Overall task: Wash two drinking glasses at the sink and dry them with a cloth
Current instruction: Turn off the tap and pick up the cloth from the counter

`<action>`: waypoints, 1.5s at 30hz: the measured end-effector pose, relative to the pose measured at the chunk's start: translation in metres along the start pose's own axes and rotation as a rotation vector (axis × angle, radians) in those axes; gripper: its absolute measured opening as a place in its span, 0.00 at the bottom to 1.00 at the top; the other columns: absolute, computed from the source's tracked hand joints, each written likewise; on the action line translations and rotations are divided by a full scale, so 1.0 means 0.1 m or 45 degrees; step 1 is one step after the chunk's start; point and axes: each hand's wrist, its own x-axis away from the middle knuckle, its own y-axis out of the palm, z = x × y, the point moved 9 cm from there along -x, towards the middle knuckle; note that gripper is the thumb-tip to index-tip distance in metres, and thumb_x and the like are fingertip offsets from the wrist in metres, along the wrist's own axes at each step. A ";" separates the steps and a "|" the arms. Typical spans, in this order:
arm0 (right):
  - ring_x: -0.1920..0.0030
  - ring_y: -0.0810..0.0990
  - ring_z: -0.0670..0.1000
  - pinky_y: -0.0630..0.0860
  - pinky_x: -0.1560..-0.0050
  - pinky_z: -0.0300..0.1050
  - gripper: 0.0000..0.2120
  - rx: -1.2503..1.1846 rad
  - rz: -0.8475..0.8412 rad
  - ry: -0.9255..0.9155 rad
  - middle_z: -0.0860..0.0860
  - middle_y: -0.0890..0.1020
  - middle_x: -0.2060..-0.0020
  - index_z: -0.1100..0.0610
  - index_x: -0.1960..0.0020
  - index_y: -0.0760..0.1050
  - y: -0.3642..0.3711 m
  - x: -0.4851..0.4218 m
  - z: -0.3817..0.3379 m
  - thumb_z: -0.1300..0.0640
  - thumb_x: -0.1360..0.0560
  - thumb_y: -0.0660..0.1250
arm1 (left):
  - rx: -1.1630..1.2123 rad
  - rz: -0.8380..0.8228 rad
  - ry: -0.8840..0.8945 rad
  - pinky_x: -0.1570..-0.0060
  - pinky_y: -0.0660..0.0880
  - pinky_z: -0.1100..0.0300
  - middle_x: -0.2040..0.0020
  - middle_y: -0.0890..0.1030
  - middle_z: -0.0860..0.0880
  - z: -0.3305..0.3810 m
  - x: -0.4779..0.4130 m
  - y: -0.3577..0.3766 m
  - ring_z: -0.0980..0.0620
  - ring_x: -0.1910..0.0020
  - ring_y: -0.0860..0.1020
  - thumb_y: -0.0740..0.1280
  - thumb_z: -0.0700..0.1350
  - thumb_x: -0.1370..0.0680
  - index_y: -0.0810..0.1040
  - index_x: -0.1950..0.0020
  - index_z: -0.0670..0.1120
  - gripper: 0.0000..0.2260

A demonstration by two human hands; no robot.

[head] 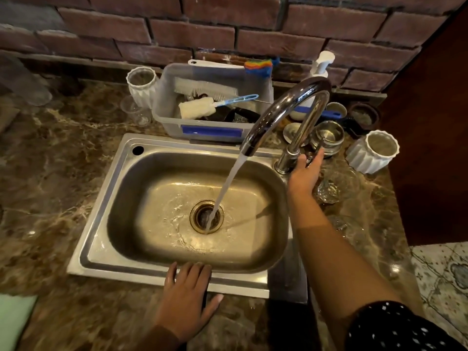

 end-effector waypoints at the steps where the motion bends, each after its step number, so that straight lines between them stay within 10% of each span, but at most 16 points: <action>1: 0.22 0.62 0.55 0.59 0.26 0.45 0.27 0.003 -0.002 -0.005 0.56 0.63 0.22 0.54 0.19 0.55 0.00 -0.02 0.00 0.57 0.16 0.58 | -0.002 0.018 0.005 0.34 0.65 0.41 0.41 0.82 0.50 0.00 0.00 0.00 0.46 0.41 0.79 0.62 0.66 0.24 0.81 0.36 0.49 0.26; 9: 0.24 0.64 0.56 0.58 0.32 0.39 0.25 0.044 0.009 0.011 0.55 0.64 0.23 0.54 0.20 0.58 0.00 -0.09 -0.02 0.60 0.16 0.58 | -0.017 0.110 0.042 0.36 0.65 0.41 0.42 0.82 0.50 0.02 0.02 0.02 0.46 0.43 0.79 0.61 0.65 0.22 0.81 0.37 0.49 0.25; 18: 0.28 0.70 0.56 0.73 0.31 0.55 0.25 0.351 -0.246 -0.057 0.57 0.67 0.26 0.60 0.25 0.64 -0.12 0.68 -0.33 0.62 0.21 0.66 | 0.058 0.105 -0.029 0.39 0.72 0.42 0.48 0.83 0.54 0.00 0.00 -0.04 0.49 0.47 0.80 0.57 0.61 0.20 0.81 0.41 0.53 0.19; 26: 0.56 0.84 0.51 0.74 0.57 0.40 0.10 0.579 -1.079 -0.140 0.52 0.85 0.54 0.51 0.49 0.79 0.36 2.76 -0.16 0.63 0.22 0.64 | 0.489 -0.076 -0.018 0.31 0.66 0.50 0.38 0.80 0.50 -0.12 0.04 -0.33 0.49 0.37 0.76 0.57 0.49 0.17 0.77 0.35 0.50 0.14; 30: 0.53 0.82 0.47 0.77 0.50 0.38 0.08 0.847 -1.289 -0.334 0.49 0.84 0.54 0.56 0.46 0.81 0.74 3.53 -0.18 0.61 0.22 0.65 | 0.626 -0.074 0.017 0.49 0.74 0.52 0.47 0.83 0.43 -0.71 0.35 -0.68 0.43 0.48 0.80 0.60 0.46 0.18 0.81 0.44 0.45 0.11; 34: 0.50 0.84 0.56 0.79 0.43 0.54 0.06 0.918 -1.370 -0.331 0.55 0.86 0.52 0.57 0.49 0.82 1.19 4.18 -0.13 0.61 0.23 0.66 | 0.563 -0.044 -0.004 0.45 0.75 0.51 0.45 0.84 0.46 -1.59 0.86 -0.87 0.46 0.45 0.80 0.63 0.46 0.19 0.82 0.44 0.46 0.10; 45: 0.41 0.77 0.57 0.75 0.42 0.49 0.17 1.209 -1.472 -0.739 0.57 0.79 0.42 0.56 0.37 0.76 2.54 5.56 0.02 0.51 0.24 0.69 | 0.149 -0.147 -0.011 0.38 0.70 0.50 0.34 0.75 0.42 -3.85 1.60 -0.90 0.41 0.35 0.73 0.70 0.54 0.22 0.73 0.30 0.43 0.25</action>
